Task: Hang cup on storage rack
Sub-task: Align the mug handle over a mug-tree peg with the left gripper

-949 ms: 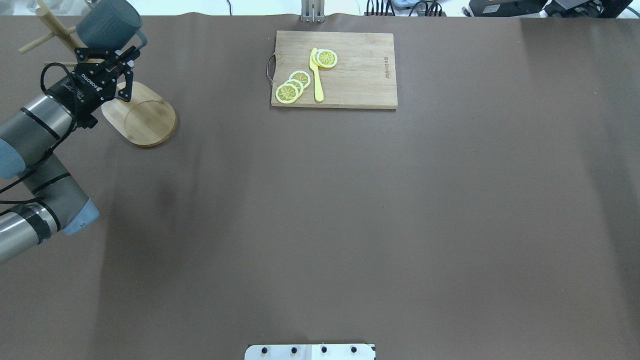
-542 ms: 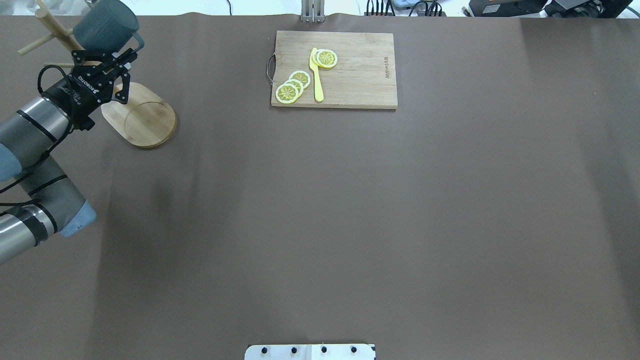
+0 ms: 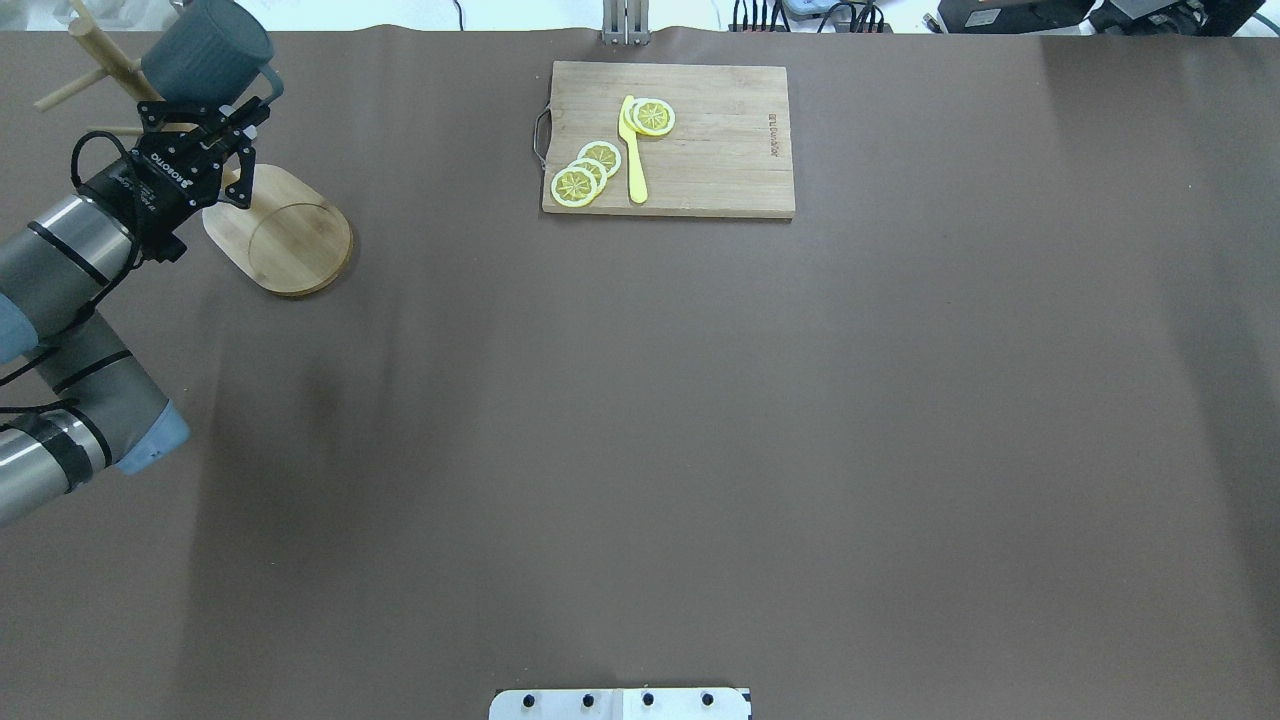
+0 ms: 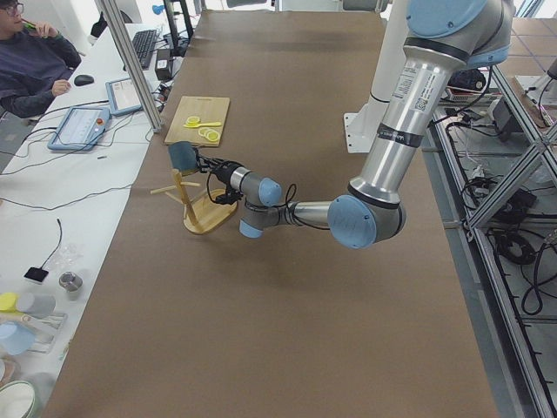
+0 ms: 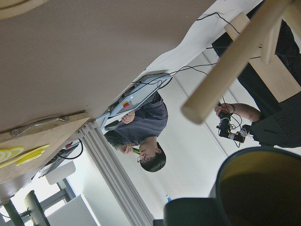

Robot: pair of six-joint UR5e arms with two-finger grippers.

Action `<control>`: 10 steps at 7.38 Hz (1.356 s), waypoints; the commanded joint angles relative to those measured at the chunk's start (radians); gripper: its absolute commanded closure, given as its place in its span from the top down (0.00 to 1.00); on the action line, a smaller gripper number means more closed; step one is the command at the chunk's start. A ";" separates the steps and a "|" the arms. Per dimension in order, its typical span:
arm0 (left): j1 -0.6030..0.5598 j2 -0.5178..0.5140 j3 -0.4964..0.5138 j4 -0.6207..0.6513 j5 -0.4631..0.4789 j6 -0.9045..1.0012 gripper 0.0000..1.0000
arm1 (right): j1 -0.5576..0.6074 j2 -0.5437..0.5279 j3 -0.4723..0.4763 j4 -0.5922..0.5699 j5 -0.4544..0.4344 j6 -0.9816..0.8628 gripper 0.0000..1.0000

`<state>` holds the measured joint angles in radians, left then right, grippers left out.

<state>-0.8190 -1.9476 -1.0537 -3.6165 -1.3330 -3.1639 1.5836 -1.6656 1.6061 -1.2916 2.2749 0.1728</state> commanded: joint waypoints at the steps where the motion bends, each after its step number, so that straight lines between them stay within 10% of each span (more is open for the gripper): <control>1: -0.002 0.006 0.001 -0.001 0.000 -0.010 0.00 | 0.001 0.001 0.002 0.000 0.000 0.001 1.00; 6: -0.003 0.013 0.003 -0.001 0.000 -0.019 0.00 | 0.001 0.000 -0.002 0.011 0.000 0.004 1.00; 7: -0.003 0.019 0.003 -0.001 -0.002 -0.013 0.12 | -0.001 0.000 0.000 0.011 0.000 0.004 1.00; 8: -0.002 0.027 0.000 -0.001 -0.002 -0.008 0.97 | -0.001 0.000 0.000 0.012 0.000 0.005 1.00; 10: -0.002 0.027 0.000 -0.002 0.000 -0.005 0.99 | -0.002 0.000 0.000 0.011 0.002 0.004 1.00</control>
<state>-0.8210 -1.9218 -1.0534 -3.6175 -1.3335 -3.1711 1.5826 -1.6659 1.6060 -1.2799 2.2752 0.1768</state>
